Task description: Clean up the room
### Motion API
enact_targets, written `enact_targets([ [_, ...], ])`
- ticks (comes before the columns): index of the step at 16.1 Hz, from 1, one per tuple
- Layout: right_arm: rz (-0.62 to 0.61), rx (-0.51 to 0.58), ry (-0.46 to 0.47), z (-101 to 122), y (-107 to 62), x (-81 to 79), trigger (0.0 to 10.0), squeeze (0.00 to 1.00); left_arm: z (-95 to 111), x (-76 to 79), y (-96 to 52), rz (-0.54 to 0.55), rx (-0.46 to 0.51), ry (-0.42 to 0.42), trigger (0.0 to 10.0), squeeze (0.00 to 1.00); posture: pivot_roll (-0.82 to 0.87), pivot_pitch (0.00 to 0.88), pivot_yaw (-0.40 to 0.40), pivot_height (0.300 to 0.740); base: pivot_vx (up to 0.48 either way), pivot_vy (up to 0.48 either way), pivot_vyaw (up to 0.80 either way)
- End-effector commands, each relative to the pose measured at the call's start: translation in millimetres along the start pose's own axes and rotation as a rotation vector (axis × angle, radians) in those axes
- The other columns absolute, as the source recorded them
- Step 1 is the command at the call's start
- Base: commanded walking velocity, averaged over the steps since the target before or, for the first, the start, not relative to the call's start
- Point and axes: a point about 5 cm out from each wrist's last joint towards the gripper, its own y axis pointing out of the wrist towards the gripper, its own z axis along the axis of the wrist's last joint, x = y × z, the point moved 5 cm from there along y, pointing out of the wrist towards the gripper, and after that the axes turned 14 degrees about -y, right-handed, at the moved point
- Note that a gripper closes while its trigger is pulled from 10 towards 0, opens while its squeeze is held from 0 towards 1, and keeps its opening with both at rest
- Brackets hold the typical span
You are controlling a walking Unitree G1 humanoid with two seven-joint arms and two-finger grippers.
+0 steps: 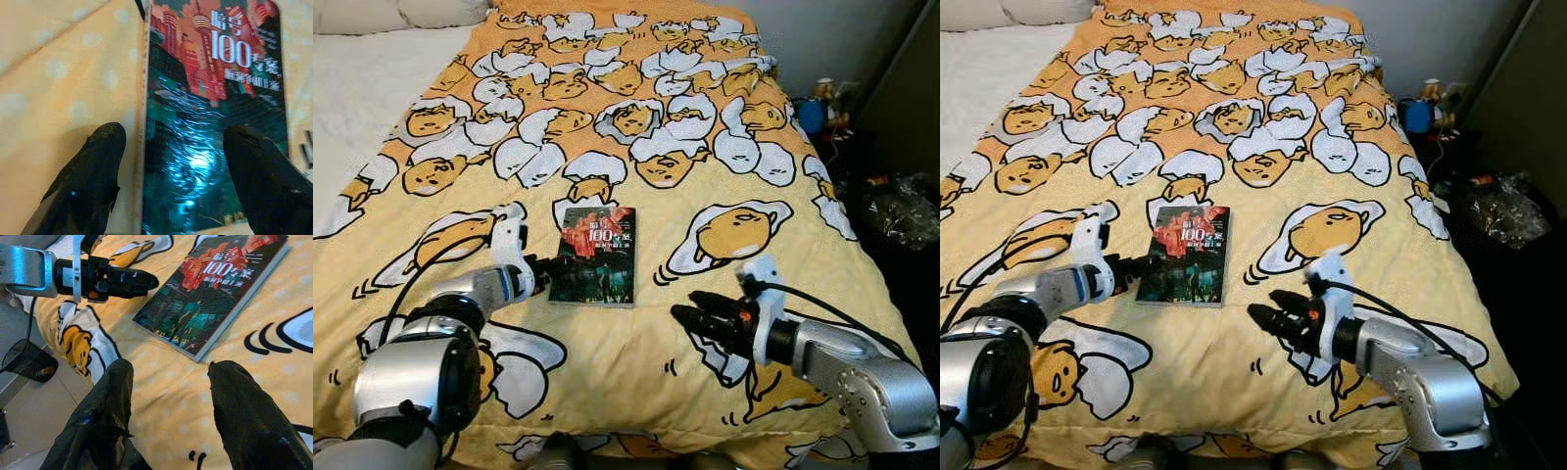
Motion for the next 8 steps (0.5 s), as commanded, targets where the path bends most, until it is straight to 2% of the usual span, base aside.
enact_targets([
  [1,0.071,0.013,-0.047,10.0,0.5,-8.1,10.0,0.00,-6.8,2.3,0.1,-0.054,-0.014,-0.083,10.0,0.00,-0.20,0.110,0.033,0.740,0.000,0.000,0.00],
  [2,0.087,0.012,-0.049,10.3,0.4,-9.8,10.0,0.00,-7.6,3.2,0.2,-0.064,-0.015,-0.099,10.0,0.00,-0.20,0.110,0.033,0.740,0.000,0.000,0.00],
  [4,0.229,-0.028,-0.060,4.8,-2.8,-24.3,10.0,0.00,-17.1,1.8,2.0,-0.068,-0.036,-0.116,10.0,0.00,-0.20,0.109,0.033,0.740,0.000,0.000,0.00],
  [6,0.276,-0.061,-0.078,-0.1,-3.5,-27.6,10.0,0.00,-25.2,-1.0,3.3,-0.055,-0.057,-0.111,9.7,0.00,-0.20,0.111,0.033,0.740,0.000,0.000,0.00],
  [8,0.306,-0.078,-0.088,-2.1,-2.8,-28.2,10.0,0.00,-33.0,-4.1,4.5,-0.042,-0.072,-0.115,6.4,0.00,-0.20,0.115,0.033,0.740,0.000,0.000,0.00],
])
